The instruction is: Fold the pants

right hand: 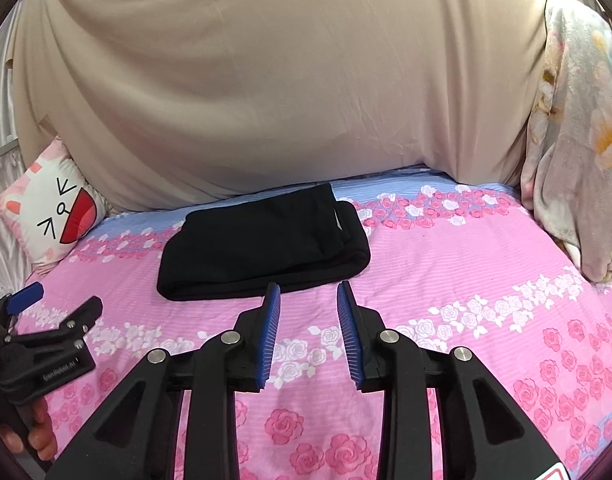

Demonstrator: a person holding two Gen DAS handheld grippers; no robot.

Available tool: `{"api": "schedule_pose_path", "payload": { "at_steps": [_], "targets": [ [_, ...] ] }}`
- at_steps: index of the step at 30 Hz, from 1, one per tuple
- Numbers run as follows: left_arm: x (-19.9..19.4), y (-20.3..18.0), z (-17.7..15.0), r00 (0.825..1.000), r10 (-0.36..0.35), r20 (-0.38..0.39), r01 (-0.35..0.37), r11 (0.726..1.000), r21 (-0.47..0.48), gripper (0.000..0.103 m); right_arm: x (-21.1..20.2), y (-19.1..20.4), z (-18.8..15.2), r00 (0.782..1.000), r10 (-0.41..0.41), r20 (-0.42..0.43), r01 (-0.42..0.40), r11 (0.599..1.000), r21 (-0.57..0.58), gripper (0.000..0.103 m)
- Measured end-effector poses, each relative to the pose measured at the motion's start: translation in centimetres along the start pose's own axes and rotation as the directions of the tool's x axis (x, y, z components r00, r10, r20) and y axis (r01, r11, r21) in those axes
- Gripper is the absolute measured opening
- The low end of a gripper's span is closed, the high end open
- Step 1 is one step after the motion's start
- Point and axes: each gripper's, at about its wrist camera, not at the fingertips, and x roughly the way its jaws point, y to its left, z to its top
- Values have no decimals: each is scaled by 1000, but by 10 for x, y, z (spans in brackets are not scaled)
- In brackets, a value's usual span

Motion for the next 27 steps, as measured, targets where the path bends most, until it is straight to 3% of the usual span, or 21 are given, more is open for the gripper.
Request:
{"api": "schedule_pose_path", "payload": {
  "at_steps": [6, 27],
  "targets": [
    [-12, 2, -9, 1000, -4, 3, 4, 1000, 2, 98, -8, 5, -8, 1000, -8, -2, 8, 1000, -11, 35],
    [-23, 15, -21, 999, -53, -1, 53, 998, -29, 98, -11, 26, -31, 999, -8, -51, 6, 1000, -27, 36]
  ]
}}
